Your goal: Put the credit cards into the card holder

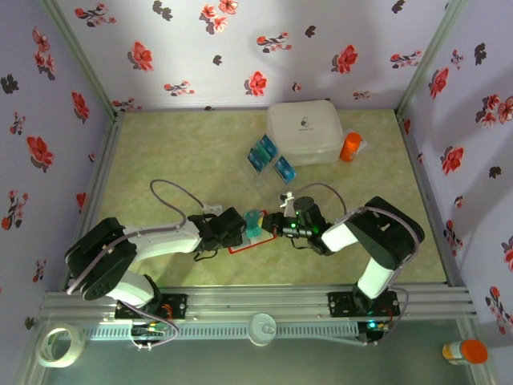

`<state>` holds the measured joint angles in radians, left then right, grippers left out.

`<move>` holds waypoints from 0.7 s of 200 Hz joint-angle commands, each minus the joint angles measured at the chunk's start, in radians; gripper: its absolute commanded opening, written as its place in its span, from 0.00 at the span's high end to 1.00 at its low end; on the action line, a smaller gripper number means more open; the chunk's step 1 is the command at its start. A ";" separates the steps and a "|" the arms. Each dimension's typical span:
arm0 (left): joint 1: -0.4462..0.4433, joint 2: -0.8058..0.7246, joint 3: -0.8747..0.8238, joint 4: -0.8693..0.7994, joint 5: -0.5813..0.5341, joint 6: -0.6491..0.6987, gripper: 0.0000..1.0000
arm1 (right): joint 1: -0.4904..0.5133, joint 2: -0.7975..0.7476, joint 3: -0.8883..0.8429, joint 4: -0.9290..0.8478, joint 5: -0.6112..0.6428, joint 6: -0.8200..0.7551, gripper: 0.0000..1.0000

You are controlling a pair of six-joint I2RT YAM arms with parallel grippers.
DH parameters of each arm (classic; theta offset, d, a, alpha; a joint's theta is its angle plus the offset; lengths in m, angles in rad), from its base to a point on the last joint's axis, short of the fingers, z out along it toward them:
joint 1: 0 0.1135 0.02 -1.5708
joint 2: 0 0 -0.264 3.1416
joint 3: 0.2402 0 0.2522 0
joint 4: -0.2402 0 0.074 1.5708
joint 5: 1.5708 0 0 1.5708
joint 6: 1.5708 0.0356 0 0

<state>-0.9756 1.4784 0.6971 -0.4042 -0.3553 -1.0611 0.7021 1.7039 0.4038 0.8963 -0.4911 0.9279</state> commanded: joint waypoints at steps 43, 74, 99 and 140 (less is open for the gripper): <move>-0.006 0.003 -0.020 -0.050 -0.010 0.010 0.03 | -0.003 -0.017 -0.013 0.030 -0.026 0.020 1.00; -0.006 0.004 -0.019 -0.050 -0.011 0.008 0.04 | -0.003 0.000 -0.014 0.040 -0.035 0.026 1.00; -0.006 0.004 -0.019 -0.050 -0.012 0.009 0.04 | -0.003 0.020 -0.019 0.059 -0.046 0.036 1.00; -0.006 0.006 -0.012 -0.047 -0.013 0.013 0.04 | -0.003 0.041 -0.032 0.082 -0.071 0.045 1.00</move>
<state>-0.9756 1.4784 0.6971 -0.4038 -0.3553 -1.0607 0.7021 1.7218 0.3889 0.9318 -0.5285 0.9546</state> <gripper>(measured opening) 0.965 0.057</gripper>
